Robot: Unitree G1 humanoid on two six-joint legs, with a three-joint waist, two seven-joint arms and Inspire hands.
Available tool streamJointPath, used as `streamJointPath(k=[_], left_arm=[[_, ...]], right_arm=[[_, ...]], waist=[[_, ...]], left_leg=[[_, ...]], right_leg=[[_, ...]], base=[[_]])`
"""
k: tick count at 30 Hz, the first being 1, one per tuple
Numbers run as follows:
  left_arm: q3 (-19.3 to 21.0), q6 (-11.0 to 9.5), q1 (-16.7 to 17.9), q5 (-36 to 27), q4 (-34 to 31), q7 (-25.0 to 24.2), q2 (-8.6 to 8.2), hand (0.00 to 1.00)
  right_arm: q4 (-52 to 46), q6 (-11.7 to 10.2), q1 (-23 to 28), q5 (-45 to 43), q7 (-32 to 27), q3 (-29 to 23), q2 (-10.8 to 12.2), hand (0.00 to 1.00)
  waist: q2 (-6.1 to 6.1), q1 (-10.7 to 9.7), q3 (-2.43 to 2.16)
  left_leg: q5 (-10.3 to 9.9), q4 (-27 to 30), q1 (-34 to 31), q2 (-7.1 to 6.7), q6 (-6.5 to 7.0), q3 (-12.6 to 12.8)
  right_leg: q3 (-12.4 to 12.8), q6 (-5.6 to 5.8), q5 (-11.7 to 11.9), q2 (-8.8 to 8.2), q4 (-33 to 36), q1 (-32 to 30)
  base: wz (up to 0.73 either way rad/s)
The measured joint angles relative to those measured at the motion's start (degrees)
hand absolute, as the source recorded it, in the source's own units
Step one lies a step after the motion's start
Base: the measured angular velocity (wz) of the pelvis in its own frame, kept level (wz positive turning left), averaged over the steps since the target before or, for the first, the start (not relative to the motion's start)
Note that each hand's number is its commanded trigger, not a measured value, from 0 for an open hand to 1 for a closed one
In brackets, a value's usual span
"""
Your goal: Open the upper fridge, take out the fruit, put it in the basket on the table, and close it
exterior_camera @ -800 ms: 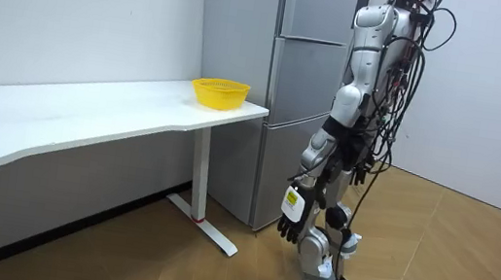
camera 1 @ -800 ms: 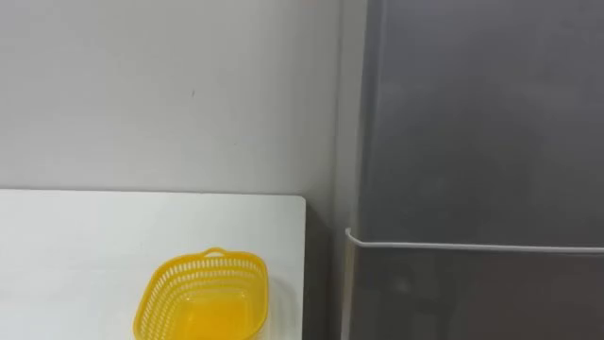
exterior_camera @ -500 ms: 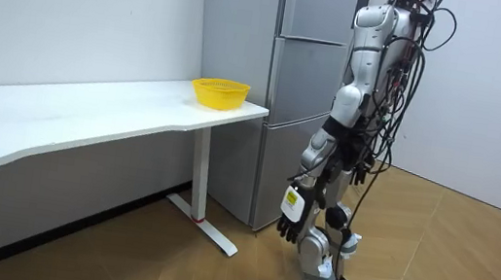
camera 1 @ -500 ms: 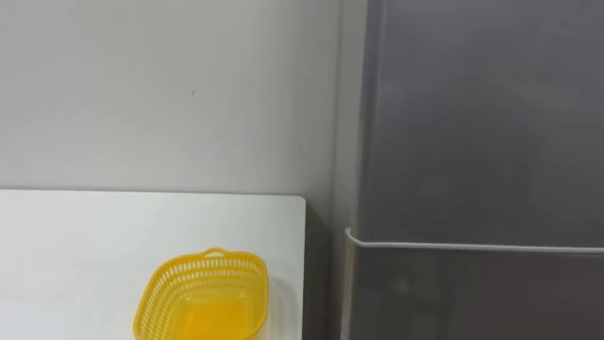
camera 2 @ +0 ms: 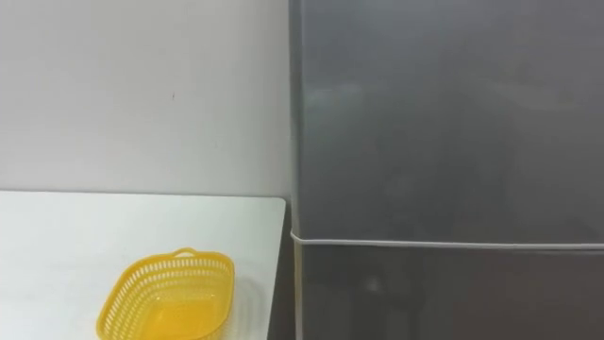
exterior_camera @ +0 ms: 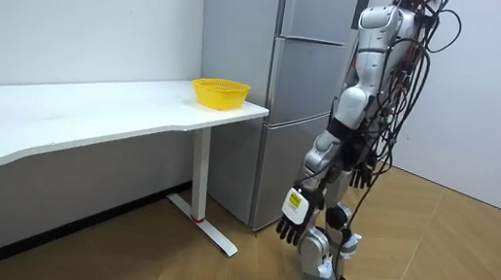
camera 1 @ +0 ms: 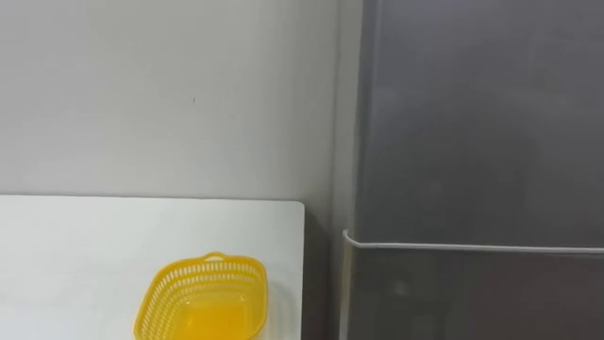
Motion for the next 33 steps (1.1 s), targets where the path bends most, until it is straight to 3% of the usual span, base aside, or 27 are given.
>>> streamJointPath(k=[7,13,16,19,22,25,27,30,33], left_arm=[[3.00,-0.02,0.47,-6.40,1.25,4.42,-0.67,0.00],[7.54,0.02,0.60,-13.70,1.01,8.62,-0.63,0.00],[11.93,-0.35,0.07,-18.53,-0.08,11.45,-0.63,0.00],[15.03,-2.04,0.02,-25.09,-5.20,15.51,-0.86,0.00],[16.22,-3.35,0.06,-30.87,-15.36,20.21,-0.95,0.00],[17.20,-7.41,-0.50,-36.57,-25.22,24.36,-0.91,0.00],[18.38,-10.64,-1.57,-36.93,-29.33,29.26,-0.84,0.00],[19.97,-13.90,-1.78,-36.90,-31.89,35.59,-0.85,0.00],[20.64,-14.44,-0.62,-36.90,-39.33,40.93,-1.45,0.00]], right_arm=[[0.00,0.60,-0.36,0.39,0.05,-0.24,0.02,0.00],[-0.38,0.59,-0.35,0.69,-0.49,-1.90,-0.12,0.00],[-0.39,0.56,-0.36,0.74,-0.58,-1.90,-0.12,0.00],[-0.57,0.11,-0.31,0.36,-1.00,-2.07,-0.18,0.00],[-1.20,-0.20,-0.10,0.63,-1.02,-3.64,-0.20,0.00],[-2.36,-1.48,0.13,0.45,-1.74,-5.29,-0.37,0.00],[-2.93,-3.16,0.05,0.47,-2.67,-6.39,-0.47,0.00],[-3.07,-4.87,0.06,0.41,-3.85,-6.96,-0.55,0.00],[-3.94,-5.33,1.43,0.23,-4.17,-6.81,-0.42,0.00]], waist=[[0.02,-0.03,-0.06],[0.21,0.07,-0.21],[0.05,0.27,-0.39],[-0.02,0.32,-0.43],[0.30,0.71,-0.62],[0.47,1.65,-0.70],[0.59,1.73,-0.75],[0.88,1.89,-0.84],[0.93,3.07,-0.90]], left_leg=[[0.00,0.12,-0.10,0.01,0.01,-0.11],[0.00,0.14,-0.22,0.00,0.01,-0.12],[0.01,0.01,-0.23,0.03,0.01,-0.12],[0.01,0.00,-0.23,0.01,0.01,-0.11],[0.01,-0.01,-0.31,0.02,0.01,-0.25],[0.01,-0.10,-0.26,0.03,0.01,-0.23],[0.02,-0.14,-0.22,0.03,0.02,-0.23],[0.04,-0.33,-0.17,0.02,0.03,-0.18],[0.04,-0.25,-0.76,0.06,0.03,-0.29]], right_leg=[[0.03,0.00,0.01,0.04,0.05,-0.06],[0.08,-0.01,0.01,0.03,-0.05,-0.09],[-0.14,-0.08,0.07,0.04,0.16,-0.10],[-0.15,-0.07,0.07,0.05,0.12,-0.04],[-0.62,-0.08,0.09,0.02,0.10,0.00],[-0.60,-0.10,0.16,0.05,0.07,-0.02],[-0.63,-0.10,0.22,0.08,0.05,-0.01],[-0.63,-0.11,0.24,0.09,0.05,-0.16],[-0.64,-0.17,0.37,0.13,0.07,-0.95]], base=[[0.00],[0.00],[0.00],[0.00],[0.02],[-0.01],[0.00],[0.00],[0.00]])
